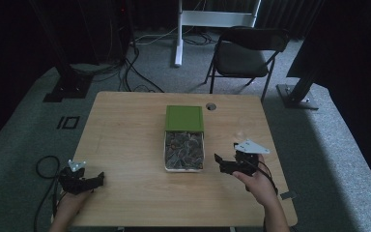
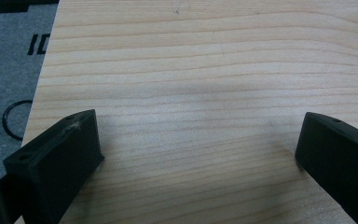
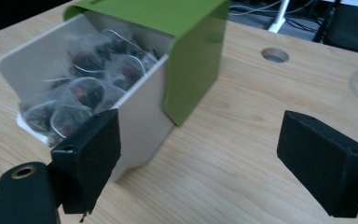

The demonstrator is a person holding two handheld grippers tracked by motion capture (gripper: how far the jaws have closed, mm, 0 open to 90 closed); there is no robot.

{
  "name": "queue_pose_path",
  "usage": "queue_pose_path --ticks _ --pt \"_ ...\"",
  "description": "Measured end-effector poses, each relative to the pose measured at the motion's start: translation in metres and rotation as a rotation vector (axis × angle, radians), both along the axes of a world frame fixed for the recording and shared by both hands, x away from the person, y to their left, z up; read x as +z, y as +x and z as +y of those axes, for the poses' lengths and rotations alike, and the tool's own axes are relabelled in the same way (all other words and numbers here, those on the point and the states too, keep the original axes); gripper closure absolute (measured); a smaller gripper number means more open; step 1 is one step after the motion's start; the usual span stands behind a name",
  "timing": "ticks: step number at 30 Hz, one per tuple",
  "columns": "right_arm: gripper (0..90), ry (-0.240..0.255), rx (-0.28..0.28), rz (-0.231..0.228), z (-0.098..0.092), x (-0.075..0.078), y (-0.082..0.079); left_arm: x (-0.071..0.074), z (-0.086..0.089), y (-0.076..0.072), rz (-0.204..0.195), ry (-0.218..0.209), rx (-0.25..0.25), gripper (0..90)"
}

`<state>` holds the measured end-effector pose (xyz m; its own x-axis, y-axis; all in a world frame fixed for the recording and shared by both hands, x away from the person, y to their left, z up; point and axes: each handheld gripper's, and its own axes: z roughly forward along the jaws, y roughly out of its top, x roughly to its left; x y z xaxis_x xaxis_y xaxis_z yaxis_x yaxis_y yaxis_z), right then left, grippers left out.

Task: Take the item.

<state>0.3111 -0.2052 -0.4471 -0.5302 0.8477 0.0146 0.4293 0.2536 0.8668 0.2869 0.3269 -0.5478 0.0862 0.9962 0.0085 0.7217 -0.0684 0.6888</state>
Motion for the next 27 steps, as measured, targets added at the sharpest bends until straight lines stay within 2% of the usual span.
queue_pose_path --ticks 14,27 --pt "14.4 0.004 0.067 -0.010 0.029 0.007 0.007 0.000 0.000 0.000 0.000 0.000 0.000 0.5" --pt "15.8 -0.015 0.138 -0.013 0.062 0.010 0.012 0.000 0.000 0.000 0.000 0.000 0.000 0.5"
